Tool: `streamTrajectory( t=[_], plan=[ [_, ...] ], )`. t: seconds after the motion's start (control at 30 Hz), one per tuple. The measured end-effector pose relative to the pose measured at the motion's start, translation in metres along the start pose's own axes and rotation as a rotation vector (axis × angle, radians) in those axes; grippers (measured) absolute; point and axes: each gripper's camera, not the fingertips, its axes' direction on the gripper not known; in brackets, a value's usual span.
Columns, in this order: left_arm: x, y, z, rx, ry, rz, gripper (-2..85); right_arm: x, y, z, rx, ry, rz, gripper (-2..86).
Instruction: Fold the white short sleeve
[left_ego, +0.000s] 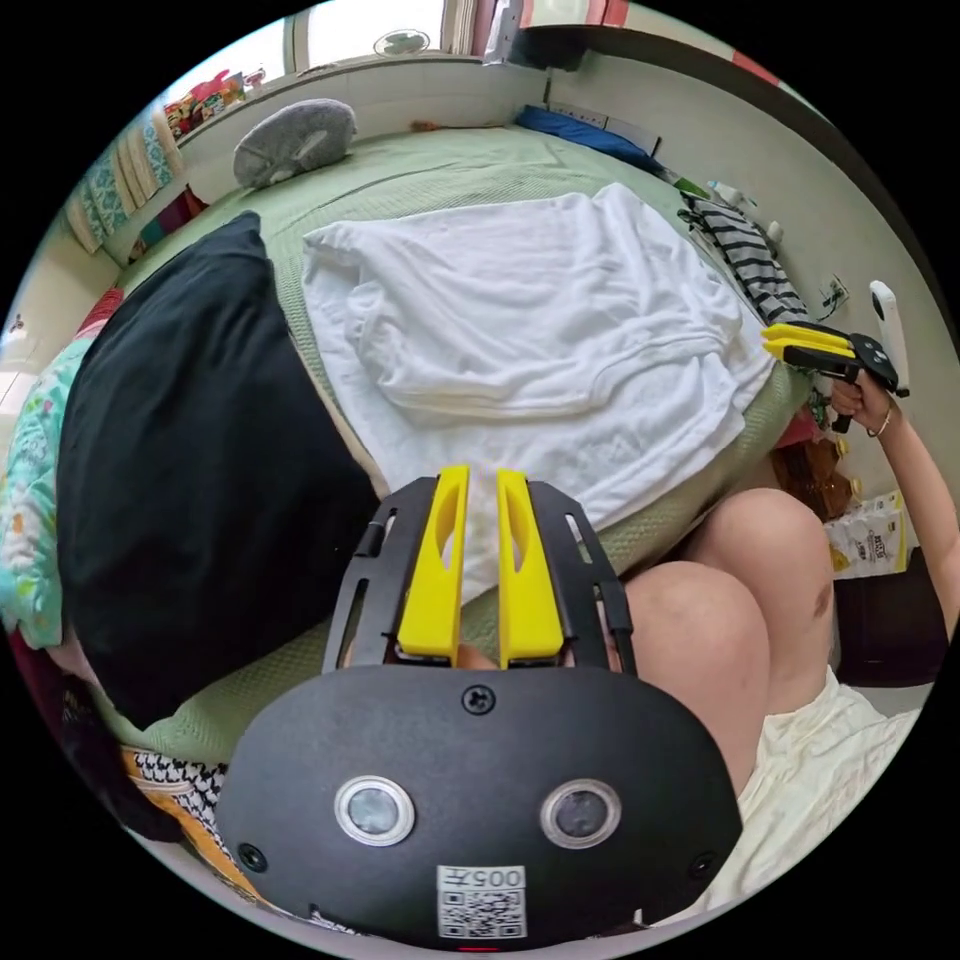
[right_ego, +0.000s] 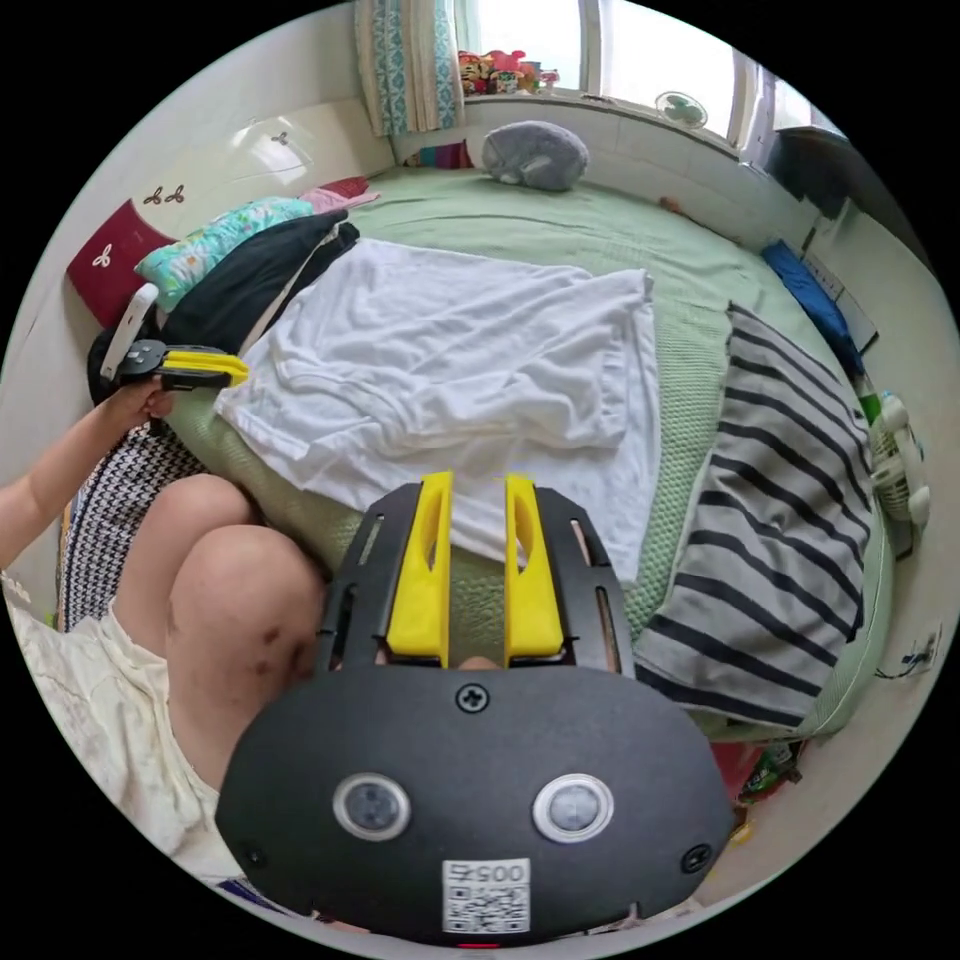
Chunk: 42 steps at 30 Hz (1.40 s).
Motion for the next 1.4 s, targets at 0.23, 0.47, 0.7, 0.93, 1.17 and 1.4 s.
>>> streamTrajectory(
  t=[0.23, 0.47, 0.7, 0.93, 1.17, 1.4],
  plan=[
    [-0.024, 0.008, -0.021, 0.034, -0.087, -0.045, 6.0, 0.009, -0.005, 0.003, 0.010, 0.231, -0.036, 7.1],
    [-0.032, 0.022, -0.019, 0.028, -0.038, -0.079, 5.4, 0.011, -0.024, 0.044, -0.074, 0.325, -0.167, 6.5],
    [-0.040, 0.034, -0.020, 0.010, -0.007, -0.097, 4.8, 0.008, -0.037, 0.060, -0.082, 0.390, -0.146, -1.3],
    [-0.037, 0.042, -0.032, 0.017, 0.001, -0.086, 4.1, 0.034, -0.037, 0.006, -0.002, 0.064, 0.163, -1.4],
    [-0.031, 0.056, -0.055, 0.048, 0.007, -0.086, 3.4, 0.068, -0.017, -0.066, 0.144, -0.193, 0.411, -0.9],
    [-0.031, 0.068, -0.068, 0.074, -0.012, -0.133, 5.1, 0.089, 0.022, -0.025, -0.098, 0.101, 0.533, -0.7]
  ],
)
